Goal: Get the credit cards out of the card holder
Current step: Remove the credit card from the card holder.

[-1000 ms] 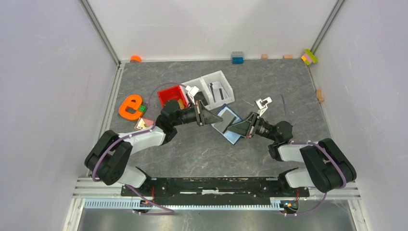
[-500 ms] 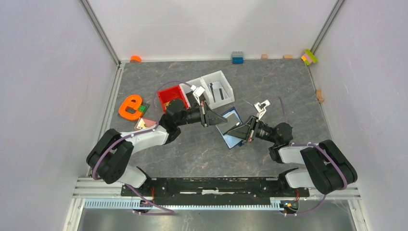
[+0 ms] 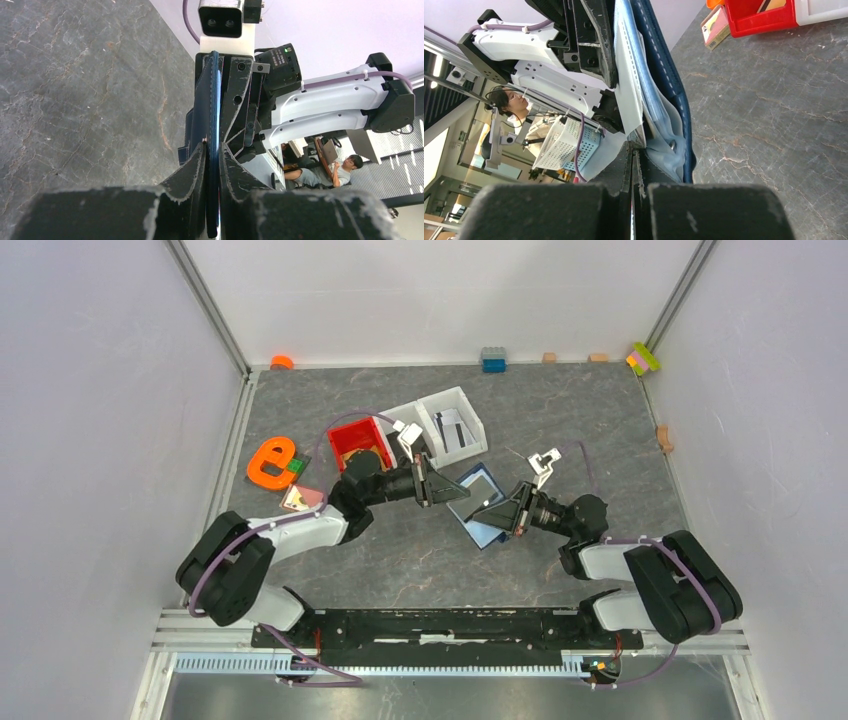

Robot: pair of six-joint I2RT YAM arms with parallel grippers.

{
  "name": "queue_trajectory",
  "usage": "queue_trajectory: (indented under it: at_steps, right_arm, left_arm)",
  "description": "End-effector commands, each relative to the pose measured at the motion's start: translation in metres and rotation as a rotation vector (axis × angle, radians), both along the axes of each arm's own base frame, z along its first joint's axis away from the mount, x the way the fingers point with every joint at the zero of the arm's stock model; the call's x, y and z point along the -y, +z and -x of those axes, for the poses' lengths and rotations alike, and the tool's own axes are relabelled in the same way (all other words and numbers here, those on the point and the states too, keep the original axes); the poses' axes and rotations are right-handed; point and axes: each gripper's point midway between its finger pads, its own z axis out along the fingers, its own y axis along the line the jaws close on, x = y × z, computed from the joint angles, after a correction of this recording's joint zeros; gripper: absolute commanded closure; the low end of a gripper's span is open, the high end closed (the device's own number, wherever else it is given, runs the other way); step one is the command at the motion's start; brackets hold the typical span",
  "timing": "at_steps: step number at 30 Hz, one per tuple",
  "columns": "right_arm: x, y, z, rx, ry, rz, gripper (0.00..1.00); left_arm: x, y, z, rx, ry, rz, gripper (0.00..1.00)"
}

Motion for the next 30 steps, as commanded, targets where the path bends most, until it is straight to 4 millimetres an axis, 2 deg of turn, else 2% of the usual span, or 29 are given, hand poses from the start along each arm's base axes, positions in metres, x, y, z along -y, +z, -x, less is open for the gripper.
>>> queue_trajectory:
  at_steps: [1, 12, 20, 27, 30]
  right_arm:
    - [0.002, 0.017, -0.023, 0.091, -0.095, -0.015, 1.00]
    - [0.002, 0.012, -0.026, 0.088, -0.105, 0.010, 1.00]
    - [0.002, 0.013, -0.025, 0.095, -0.105, 0.014, 1.00]
    - [0.003, 0.011, -0.027, 0.098, -0.117, 0.031, 1.00]
    - [0.003, 0.009, -0.028, 0.098, -0.121, 0.039, 1.00]
  left_arm:
    - [-0.005, 0.006, 0.021, 0.009, -0.069, 0.027, 0.83]
    - [-0.018, 0.016, 0.018, 0.027, -0.033, 0.079, 0.79]
    - [-0.020, 0.015, 0.014, 0.012, -0.028, 0.090, 0.87]
    - [-0.032, 0.019, 0.008, 0.008, 0.013, 0.123, 0.88]
    - [-0.036, 0.021, 0.006, 0.012, 0.029, 0.130, 0.91]
